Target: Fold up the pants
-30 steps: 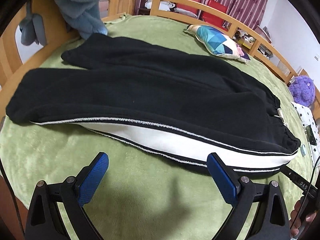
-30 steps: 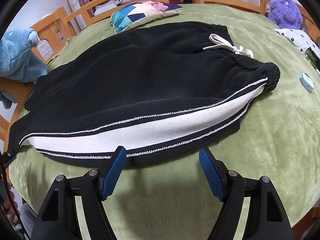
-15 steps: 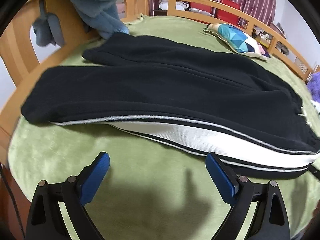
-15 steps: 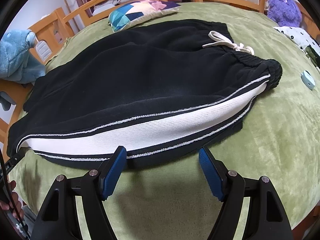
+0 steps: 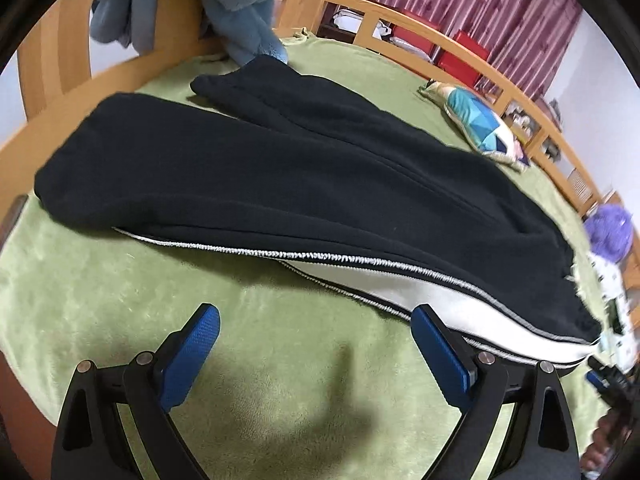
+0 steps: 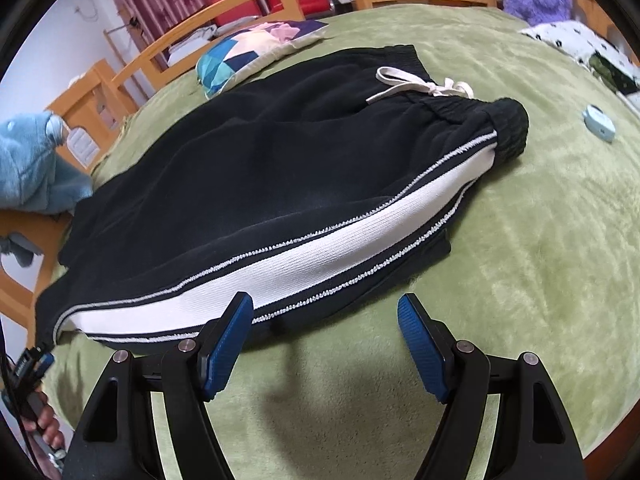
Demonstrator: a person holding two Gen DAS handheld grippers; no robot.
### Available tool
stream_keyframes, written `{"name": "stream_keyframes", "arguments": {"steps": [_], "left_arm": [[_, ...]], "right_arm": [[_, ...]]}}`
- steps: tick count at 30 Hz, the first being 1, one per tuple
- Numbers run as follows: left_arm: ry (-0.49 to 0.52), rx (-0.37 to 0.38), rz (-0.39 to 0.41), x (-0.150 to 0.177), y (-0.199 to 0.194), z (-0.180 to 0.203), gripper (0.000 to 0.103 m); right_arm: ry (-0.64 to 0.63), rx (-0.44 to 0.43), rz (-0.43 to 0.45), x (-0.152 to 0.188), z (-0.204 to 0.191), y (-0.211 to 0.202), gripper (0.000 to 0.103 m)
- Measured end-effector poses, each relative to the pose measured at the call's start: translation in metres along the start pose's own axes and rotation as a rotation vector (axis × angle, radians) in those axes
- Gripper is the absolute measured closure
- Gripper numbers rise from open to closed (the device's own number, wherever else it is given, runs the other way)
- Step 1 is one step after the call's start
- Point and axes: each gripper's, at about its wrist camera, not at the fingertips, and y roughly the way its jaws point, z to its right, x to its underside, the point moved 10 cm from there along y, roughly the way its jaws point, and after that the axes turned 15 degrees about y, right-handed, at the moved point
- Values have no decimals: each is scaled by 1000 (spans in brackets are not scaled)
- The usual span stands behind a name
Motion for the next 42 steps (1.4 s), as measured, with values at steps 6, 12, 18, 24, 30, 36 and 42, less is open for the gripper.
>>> {"name": "stream_keyframes", "arguments": {"steps": [6,12,18,24,30,36,42], "left_arm": [[-63,62,2,-18,8,-4,7],[-129,-23,-112,-22,43,-17,7],[-191,-17,-170,-18,70,-20,15],[-130,50,-176,-8,64,-13,85],[-112,116,-194,25,37,-12,81],[-46,44,-181,44,12,-22,60],[-161,45,-155,41,4,-57,46]], "right_arm": [[113,-25,-11,-15,4,1,28],[122,38,-22,-34,-3,21,28],[114,101,-44,-35,-6,52,23],[54,146,23,-34,-2,46,74],[17,106,19,-13,18,26,78],[-21,90,-23,7,32,18,72],[43,43,-25,1,35,4,46]]}}
